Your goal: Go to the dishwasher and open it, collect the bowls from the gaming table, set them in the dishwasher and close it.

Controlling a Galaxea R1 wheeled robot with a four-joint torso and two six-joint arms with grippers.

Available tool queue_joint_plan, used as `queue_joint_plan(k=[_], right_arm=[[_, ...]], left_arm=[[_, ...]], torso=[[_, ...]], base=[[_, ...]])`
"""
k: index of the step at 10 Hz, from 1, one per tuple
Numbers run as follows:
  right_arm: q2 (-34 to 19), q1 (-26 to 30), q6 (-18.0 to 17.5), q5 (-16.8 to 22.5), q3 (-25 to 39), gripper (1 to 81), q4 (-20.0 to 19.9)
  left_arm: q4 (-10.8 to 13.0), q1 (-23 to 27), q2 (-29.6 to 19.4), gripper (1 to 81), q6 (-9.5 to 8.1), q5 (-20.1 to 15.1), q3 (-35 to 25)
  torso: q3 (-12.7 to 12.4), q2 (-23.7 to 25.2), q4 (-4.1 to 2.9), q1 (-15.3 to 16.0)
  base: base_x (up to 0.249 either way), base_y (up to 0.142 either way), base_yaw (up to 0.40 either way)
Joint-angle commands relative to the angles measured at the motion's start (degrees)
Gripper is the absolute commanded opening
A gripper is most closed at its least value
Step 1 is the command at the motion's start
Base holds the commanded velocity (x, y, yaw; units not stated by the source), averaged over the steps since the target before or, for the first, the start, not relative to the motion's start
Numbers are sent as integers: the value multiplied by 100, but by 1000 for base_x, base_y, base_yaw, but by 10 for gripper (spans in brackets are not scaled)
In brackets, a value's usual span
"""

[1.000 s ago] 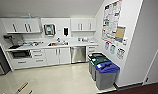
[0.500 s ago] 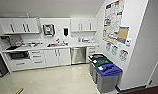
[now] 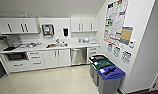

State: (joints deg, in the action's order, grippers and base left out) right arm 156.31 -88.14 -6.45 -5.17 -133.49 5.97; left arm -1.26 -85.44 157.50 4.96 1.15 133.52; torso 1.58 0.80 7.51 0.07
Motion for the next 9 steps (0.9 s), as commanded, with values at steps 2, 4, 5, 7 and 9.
queue_joint_plan(k=[2, 4, 5, 7, 9], right_arm=[[-44, 266, -6, 218, 87, 811, 27], [43, 274, -6, 218, 44, 811, 71], [131, 283, 3, 218, -114, 811, 79], [456, 309, 3, 227, -763, 811, 71], [702, 292, 30, 227, -1204, 811, 71]], left_arm=[[3, 287, -79, 811, 58, -299, -54], [37, 287, -25, 811, 58, -299, -37], [46, 287, 27, 811, 58, -299, 16], [46, 287, 203, 811, 58, -299, 357], [38, 287, 335, 811, 58, -299, 701]], torso=[[0, -2, 0, 0], [0, 0, 0, 0], [0, 0, 0, 0], [0, -2, 0, 2], [0, 0, 0, 0]], base=[[169, 0, 0], [168, 0, 0], [168, 0, 0], [168, 0, 0], [168, 0, 0]])
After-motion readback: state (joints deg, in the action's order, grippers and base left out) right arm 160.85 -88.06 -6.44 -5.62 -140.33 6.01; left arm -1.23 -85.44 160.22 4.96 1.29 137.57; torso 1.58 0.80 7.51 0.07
